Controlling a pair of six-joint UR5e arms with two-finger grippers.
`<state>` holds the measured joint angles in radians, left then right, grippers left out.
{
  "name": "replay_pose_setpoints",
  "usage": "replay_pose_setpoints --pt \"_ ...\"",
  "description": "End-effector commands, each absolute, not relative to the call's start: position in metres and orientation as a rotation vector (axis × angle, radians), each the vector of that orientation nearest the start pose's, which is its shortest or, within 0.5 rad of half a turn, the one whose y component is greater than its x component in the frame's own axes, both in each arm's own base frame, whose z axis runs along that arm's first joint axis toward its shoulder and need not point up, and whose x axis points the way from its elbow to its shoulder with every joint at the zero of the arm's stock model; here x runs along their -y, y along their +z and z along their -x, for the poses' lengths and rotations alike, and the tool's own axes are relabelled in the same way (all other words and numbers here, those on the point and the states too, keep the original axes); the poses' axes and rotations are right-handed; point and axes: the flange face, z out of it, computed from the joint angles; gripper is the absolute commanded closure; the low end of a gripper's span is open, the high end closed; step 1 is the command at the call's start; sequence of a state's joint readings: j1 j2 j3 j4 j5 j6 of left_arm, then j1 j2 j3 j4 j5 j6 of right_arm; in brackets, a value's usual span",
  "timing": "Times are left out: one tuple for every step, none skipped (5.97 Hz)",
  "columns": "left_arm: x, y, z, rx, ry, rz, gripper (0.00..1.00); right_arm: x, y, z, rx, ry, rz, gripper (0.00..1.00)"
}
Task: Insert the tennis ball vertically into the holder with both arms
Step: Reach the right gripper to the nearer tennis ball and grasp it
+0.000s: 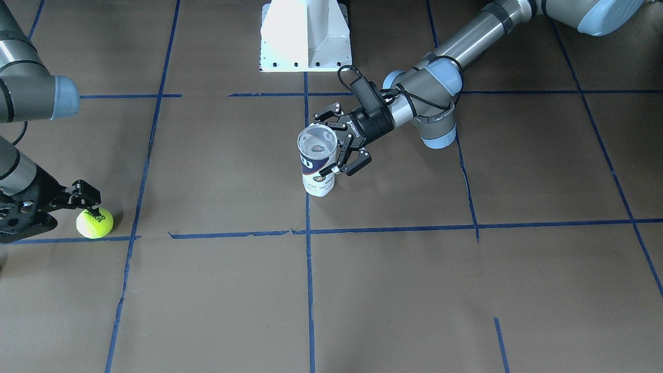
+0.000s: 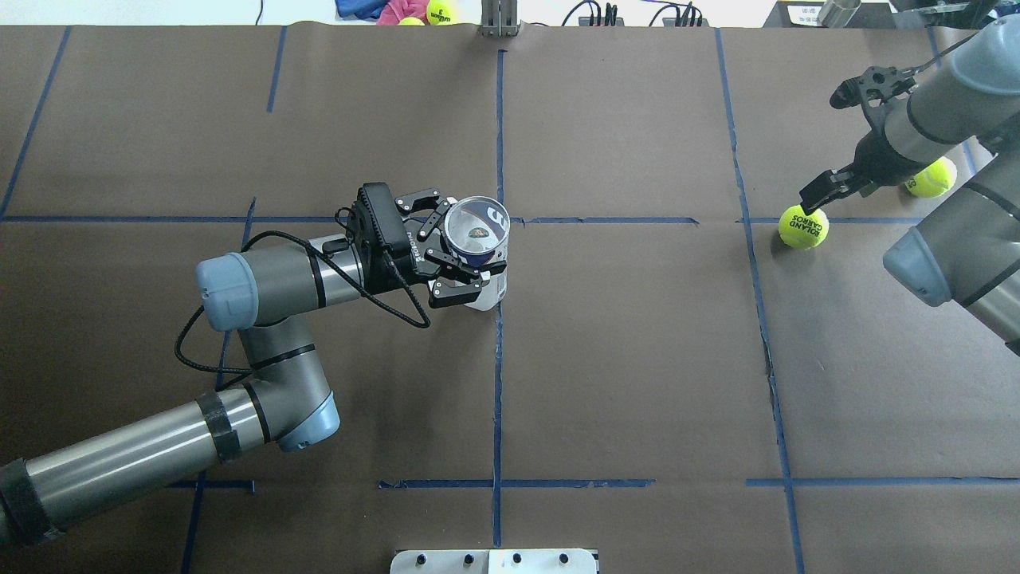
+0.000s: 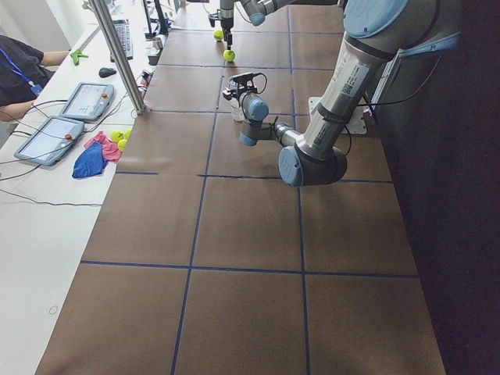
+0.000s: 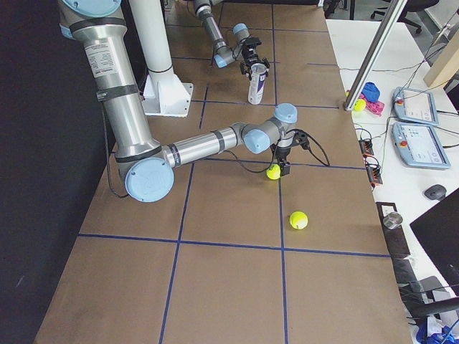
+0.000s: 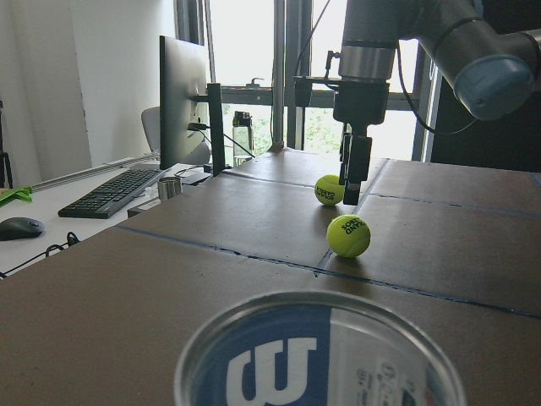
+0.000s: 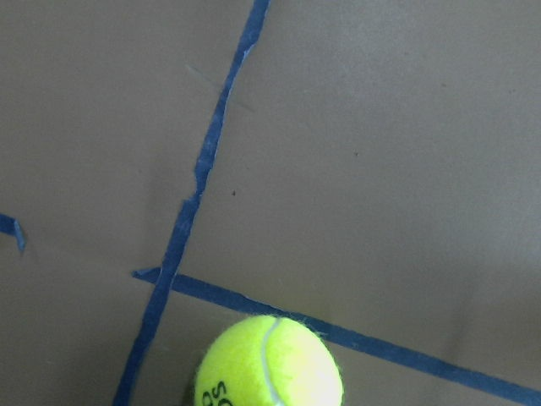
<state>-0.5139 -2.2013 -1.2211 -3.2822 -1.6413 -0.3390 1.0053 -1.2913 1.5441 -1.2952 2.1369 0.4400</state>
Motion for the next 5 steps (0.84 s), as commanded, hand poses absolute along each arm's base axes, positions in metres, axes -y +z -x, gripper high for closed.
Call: replay_pose_setpoints --pt "0.443 0.266 -0.528 -1.34 0.529 -1.525 0.03 0.563 0.508 0.293 0.714 -0.296 -0.162 0.0" --pt "0.443 0.266 -0.528 -1.339 0.53 -1.524 0.03 0.561 0.521 0.304 0.683 -0.303 -0.15 0.0" --pt "0.443 0.266 -0.528 -1.339 0.53 -1.524 0.03 0.558 0.525 0.315 0.679 -0.318 -0.138 0.0" --pt "0.443 0.266 -0.528 -1.339 0.53 -1.524 0.03 0.558 0.522 0.318 0.681 -0.322 -0.141 0.16" --pt "0.443 0.267 -0.528 -1.339 0.53 -1.524 0.03 0.56 0.519 0.319 0.684 -0.324 -0.146 0.76"
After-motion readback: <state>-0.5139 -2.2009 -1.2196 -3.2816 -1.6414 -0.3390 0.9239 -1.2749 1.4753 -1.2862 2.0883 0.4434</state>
